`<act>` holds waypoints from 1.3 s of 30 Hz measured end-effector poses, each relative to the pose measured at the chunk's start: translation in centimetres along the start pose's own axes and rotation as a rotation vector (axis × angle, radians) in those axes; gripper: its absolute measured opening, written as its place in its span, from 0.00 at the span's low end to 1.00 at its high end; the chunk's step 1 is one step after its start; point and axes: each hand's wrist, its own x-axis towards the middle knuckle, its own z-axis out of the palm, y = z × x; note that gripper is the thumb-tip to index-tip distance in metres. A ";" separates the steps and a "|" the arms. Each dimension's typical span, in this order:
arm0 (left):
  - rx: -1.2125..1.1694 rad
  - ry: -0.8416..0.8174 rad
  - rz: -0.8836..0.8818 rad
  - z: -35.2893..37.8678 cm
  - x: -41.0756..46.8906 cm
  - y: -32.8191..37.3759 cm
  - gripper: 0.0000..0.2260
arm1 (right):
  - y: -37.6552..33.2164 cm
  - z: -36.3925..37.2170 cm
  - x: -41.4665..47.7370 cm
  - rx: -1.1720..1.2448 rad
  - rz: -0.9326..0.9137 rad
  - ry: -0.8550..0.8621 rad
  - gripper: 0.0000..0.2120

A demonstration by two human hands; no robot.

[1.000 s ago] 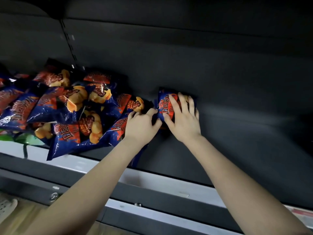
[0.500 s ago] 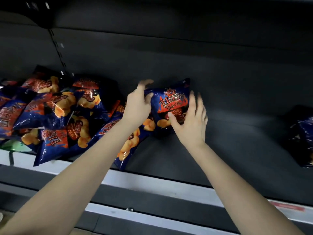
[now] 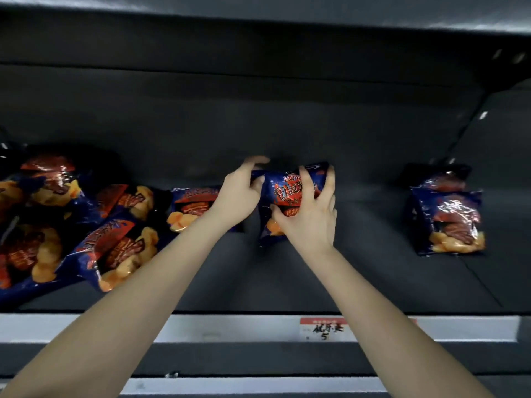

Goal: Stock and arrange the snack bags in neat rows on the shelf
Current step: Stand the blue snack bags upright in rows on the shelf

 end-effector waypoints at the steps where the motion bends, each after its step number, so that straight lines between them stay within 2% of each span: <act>1: -0.019 -0.017 0.004 1.2 0.2 0.7 0.17 | 1.2 -0.8 0.2 -0.008 0.014 0.012 0.40; 6: -0.146 -0.115 0.009 7.4 0.9 4.1 0.19 | 7.5 -5.1 0.3 -0.075 0.064 0.057 0.38; 18: -0.174 -0.313 0.128 20.4 0.6 13.3 0.19 | 19.8 -15.6 -2.0 -0.226 0.206 0.131 0.36; 21: -0.037 -0.250 0.124 23.0 0.7 13.2 0.19 | 22.8 -17.3 -2.8 -0.266 0.183 0.039 0.35; 23: 0.177 -0.243 0.042 24.1 0.5 12.3 0.20 | 24.4 -17.6 -3.4 -0.278 0.168 -0.027 0.33; 25: 0.423 -0.313 -0.089 24.8 0.0 11.5 0.22 | 25.2 -17.4 -3.7 -0.305 0.151 -0.039 0.32; 27: 0.557 -0.398 -0.140 25.4 -0.8 10.6 0.22 | 25.3 -17.1 -3.6 -0.341 0.142 -0.041 0.31; 31: 0.637 -0.488 -0.092 26.6 -2.9 8.8 0.22 | 25.5 -16.6 -3.0 -0.377 0.108 -0.098 0.31; 36: 0.655 -0.447 -0.056 26.7 -3.9 7.9 0.22 | 25.2 -16.2 -2.5 -0.476 0.125 -0.220 0.33; 39: 0.648 -0.441 -0.060 26.6 -4.0 8.0 0.22 | 24.7 -15.3 -2.5 -0.487 0.162 -0.220 0.34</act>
